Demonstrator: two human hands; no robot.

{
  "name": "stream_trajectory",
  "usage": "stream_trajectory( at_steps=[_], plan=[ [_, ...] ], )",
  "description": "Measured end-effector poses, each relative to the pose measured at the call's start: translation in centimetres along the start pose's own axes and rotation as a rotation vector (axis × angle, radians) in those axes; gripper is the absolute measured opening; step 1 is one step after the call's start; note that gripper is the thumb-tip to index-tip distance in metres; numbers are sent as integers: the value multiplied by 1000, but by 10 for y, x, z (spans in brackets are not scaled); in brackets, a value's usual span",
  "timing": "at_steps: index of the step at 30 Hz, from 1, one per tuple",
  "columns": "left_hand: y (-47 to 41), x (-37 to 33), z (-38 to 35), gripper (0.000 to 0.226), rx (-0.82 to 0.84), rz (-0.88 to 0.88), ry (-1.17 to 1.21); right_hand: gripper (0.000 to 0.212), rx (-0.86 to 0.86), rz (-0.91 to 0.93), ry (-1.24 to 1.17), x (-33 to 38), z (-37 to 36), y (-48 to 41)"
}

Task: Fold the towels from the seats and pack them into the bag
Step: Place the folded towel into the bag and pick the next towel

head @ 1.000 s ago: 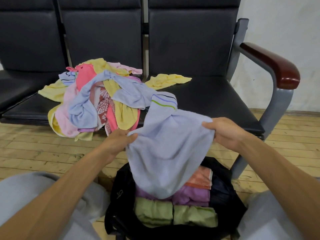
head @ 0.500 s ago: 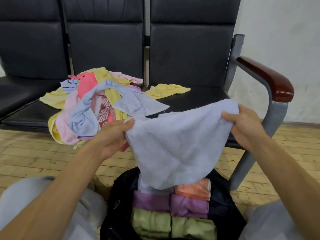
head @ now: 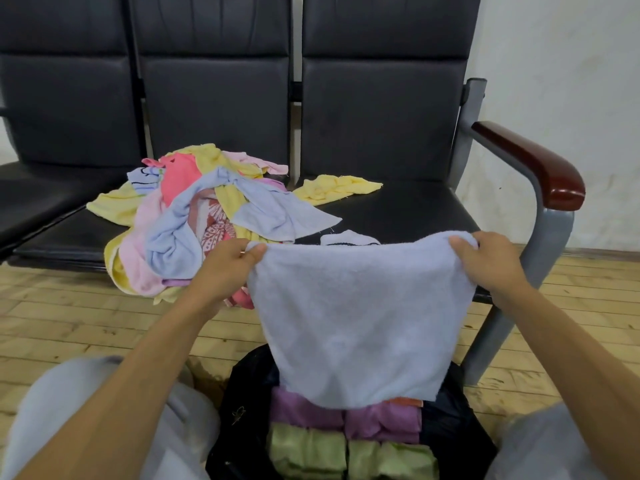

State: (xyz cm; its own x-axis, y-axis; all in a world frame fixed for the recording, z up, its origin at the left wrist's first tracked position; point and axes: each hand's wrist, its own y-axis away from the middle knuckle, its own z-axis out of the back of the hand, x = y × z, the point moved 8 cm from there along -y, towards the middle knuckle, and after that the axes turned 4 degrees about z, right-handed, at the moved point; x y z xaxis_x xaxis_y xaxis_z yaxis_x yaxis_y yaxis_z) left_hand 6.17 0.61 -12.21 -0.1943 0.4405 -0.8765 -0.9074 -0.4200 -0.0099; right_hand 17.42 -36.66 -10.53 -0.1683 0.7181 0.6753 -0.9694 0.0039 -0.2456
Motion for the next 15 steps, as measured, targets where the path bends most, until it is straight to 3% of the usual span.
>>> stream_trajectory(
  at_steps=[4,6,8,11,15],
  plan=[
    [-3,6,-3,41,24,110,373,19,-44,-409,-767,-19,-12,12],
    [-6,11,-5,47,45,183,555,26,26,-471,-1000,-16,-17,14],
    [-6,16,-7,54,69,257,676,38,141,-406,-1093,-8,-20,10],
    [-9,20,-10,59,114,300,793,39,127,-241,-943,-2,-10,5],
    [-10,17,-9,26,101,277,860,27,-88,40,-276,10,15,3]
  ],
)
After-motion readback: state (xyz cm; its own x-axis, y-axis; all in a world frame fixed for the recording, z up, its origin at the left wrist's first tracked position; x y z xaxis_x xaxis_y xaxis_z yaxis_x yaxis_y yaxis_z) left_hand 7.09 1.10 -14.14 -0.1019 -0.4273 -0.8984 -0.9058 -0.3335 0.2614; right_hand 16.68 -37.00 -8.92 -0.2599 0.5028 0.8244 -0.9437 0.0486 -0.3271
